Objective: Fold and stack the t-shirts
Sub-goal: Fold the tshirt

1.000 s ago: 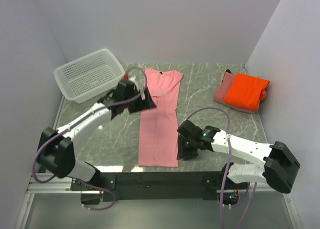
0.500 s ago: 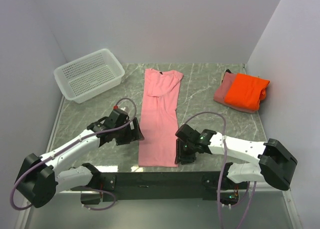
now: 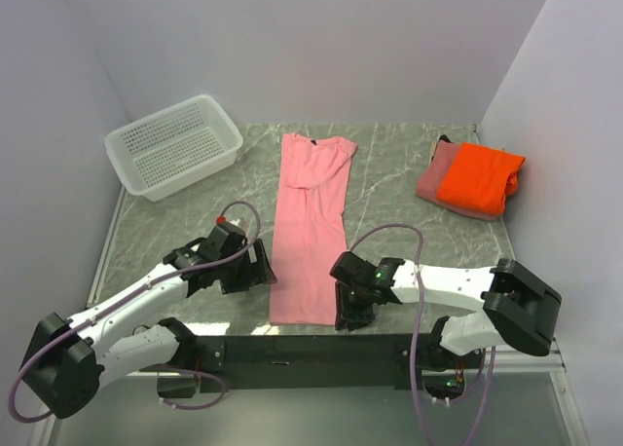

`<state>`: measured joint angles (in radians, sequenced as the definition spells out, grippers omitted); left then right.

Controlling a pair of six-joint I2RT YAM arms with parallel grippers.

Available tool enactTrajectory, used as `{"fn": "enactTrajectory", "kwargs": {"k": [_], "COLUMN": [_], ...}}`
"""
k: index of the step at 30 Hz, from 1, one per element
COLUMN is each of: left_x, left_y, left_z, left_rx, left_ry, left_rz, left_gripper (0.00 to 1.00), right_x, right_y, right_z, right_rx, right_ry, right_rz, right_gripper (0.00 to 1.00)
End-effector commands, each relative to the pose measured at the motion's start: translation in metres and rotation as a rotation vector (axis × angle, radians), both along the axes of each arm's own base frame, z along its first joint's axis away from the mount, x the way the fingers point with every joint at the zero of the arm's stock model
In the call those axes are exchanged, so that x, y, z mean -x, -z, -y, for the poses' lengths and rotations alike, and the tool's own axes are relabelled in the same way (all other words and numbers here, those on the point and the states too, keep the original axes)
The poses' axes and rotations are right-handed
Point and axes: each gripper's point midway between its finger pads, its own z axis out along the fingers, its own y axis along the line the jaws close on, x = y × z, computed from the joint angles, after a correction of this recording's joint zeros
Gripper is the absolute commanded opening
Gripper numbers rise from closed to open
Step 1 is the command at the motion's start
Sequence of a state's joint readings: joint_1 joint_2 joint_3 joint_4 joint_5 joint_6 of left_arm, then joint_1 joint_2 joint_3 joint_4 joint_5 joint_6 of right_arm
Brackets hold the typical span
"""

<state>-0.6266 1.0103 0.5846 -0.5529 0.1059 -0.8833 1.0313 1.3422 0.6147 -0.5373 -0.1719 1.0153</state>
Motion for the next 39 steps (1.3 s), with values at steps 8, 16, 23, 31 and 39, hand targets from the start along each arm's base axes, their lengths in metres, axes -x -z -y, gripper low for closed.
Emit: {"fn": "enactTrajectory", "kwargs": {"k": [8,16,23,31,39], "left_x": [0.024,0.029,0.03,0.034,0.039], "left_y": [0.008,0.004,0.006,0.012,0.012], "left_z": [0.003,0.0,0.0,0.001,0.001], "left_rx": [0.007,0.015,0.011,-0.003,-0.008], "left_ry": [-0.01,-0.026,-0.023,-0.01,-0.007], "left_rz": [-0.03,-0.027,-0.031,-0.053,-0.059], "left_gripper": [0.86,0.86,0.86,0.86,0.86], "right_x": [-0.003,-0.013,-0.023,-0.025,-0.018], "right_y": [-0.002,-0.005,-0.011,0.0,0.004], "right_z": [0.01,0.009,0.009,0.0,0.004], "right_rx": [0.008,0.038,0.007,0.005,0.028], "right_ry": [0.054,0.055,0.085,0.051,0.028], "right_rz": [0.05,0.078,0.101,0.077,0.046], "right_gripper": [0.44,0.43,0.46,0.44,0.2]}}
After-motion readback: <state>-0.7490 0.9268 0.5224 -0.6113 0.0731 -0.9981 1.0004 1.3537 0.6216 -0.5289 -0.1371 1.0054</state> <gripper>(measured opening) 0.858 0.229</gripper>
